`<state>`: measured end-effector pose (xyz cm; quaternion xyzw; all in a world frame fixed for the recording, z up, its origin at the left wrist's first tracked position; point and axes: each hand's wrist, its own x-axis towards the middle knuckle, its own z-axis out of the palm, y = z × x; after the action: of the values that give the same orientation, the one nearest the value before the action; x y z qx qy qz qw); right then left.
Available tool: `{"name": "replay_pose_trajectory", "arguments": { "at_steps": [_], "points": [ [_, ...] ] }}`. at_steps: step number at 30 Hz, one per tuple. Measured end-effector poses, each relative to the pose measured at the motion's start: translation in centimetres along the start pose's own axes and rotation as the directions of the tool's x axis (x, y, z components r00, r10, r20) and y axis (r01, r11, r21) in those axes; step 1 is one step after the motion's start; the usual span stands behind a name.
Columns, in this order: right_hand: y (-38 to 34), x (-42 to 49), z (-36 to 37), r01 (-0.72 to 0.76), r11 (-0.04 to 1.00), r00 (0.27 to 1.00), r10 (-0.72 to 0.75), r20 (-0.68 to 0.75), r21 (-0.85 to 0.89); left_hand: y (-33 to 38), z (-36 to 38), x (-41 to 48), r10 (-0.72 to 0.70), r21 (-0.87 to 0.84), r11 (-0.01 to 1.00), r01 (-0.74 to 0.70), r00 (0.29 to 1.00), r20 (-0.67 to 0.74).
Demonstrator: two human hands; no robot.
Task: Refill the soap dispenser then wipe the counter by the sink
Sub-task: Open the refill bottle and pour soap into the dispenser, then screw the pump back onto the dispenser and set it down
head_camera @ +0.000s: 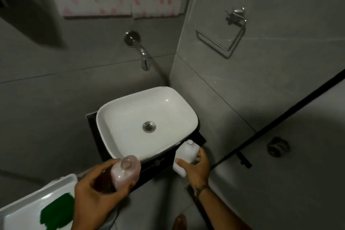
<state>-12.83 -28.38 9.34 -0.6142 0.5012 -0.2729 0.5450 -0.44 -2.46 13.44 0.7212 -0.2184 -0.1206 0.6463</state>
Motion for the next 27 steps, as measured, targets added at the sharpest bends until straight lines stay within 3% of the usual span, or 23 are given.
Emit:
{"name": "replay_pose_trajectory", "arguments": {
  "at_steps": [9, 19, 27],
  "points": [
    [1.4, 11.9, -2.1, -0.137, 0.983, 0.957, 0.162, -0.241, 0.119, 1.1, 5.3, -1.2, -0.055, 0.041, 0.998, 0.052, 0.996, 0.067],
    [1.9, 16.0, -0.9, -0.116, 0.988, 0.947, 0.142, -0.289, 0.105, 0.4, 6.7, -0.7, -0.006, 0.114, 0.994, 0.003, 1.0, 0.025],
    [3.4, 13.6, 0.2, -0.151, 0.966, 0.924, 0.214, -0.317, 0.211, -0.6, 5.2, -0.6, 0.051, 0.012, 0.999, -0.051, 0.998, -0.021]
  ]
}}
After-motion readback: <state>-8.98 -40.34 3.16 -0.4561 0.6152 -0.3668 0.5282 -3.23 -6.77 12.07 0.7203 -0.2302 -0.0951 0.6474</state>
